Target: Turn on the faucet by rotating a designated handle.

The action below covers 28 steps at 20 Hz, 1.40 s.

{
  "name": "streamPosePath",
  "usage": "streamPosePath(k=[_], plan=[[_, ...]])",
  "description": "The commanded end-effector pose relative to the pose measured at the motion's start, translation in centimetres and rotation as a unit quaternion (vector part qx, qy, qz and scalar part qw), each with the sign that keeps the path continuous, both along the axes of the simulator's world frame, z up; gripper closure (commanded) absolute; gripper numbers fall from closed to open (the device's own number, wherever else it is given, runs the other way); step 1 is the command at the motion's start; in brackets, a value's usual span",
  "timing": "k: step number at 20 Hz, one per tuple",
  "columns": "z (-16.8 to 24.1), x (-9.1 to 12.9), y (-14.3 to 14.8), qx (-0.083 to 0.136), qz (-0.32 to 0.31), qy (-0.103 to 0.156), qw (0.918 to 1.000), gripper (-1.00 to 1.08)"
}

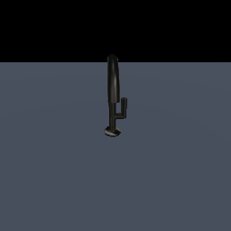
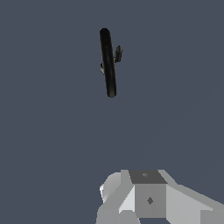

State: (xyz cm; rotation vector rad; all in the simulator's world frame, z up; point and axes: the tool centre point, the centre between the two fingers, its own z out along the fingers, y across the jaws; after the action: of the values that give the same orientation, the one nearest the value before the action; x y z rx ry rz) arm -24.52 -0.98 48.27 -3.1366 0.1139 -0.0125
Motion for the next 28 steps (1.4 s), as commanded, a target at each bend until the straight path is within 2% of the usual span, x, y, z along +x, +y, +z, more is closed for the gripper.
streamPosePath(k=[1,8,14,21,28], plan=[[0.0,0.0,0.0,0.0,0.0,0.0,1.0,1.08],[-0.1,0.7,0.1,0.008,-0.008,0.008,0.9999,1.08],[-0.5,2.3,0.2,0.027,-0.026,0.028,0.9989,1.08],[-1.4,5.5,0.2,0.064,-0.064,0.067,0.9937,1.08],[-2.8,9.4,0.1,0.111,-0.11,0.116,0.9809,1.08]])
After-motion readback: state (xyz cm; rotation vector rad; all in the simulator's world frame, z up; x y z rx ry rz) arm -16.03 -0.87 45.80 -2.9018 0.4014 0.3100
